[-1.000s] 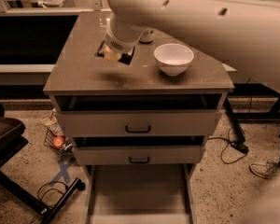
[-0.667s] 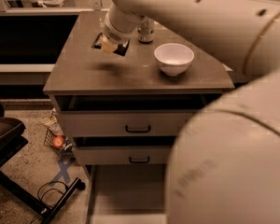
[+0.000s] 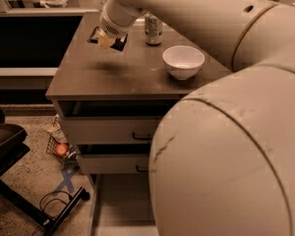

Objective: Pick rxbar chocolate from bottom drawer and place on counter

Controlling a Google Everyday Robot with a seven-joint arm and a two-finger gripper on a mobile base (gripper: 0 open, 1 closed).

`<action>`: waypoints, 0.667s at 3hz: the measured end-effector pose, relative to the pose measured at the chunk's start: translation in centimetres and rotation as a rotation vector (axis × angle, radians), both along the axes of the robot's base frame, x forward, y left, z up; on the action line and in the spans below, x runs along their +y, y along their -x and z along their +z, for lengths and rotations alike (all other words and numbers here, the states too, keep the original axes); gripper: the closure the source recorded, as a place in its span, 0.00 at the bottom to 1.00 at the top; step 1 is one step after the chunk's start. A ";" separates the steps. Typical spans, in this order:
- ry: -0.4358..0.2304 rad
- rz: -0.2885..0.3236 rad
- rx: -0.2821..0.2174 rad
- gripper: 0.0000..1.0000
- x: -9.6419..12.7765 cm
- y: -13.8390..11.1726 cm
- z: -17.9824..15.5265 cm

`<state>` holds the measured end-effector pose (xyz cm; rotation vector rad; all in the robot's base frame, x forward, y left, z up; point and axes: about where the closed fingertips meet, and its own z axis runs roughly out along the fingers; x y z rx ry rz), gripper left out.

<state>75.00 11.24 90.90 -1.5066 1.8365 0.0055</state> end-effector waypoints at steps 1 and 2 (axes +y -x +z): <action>-0.029 0.003 0.044 0.98 1.7 -3.5 -2.0; -0.034 0.006 0.028 0.67 2.4 -4.3 -1.7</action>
Offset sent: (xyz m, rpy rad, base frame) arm 0.0223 0.0066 -0.0125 0.0148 0.0290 -0.0007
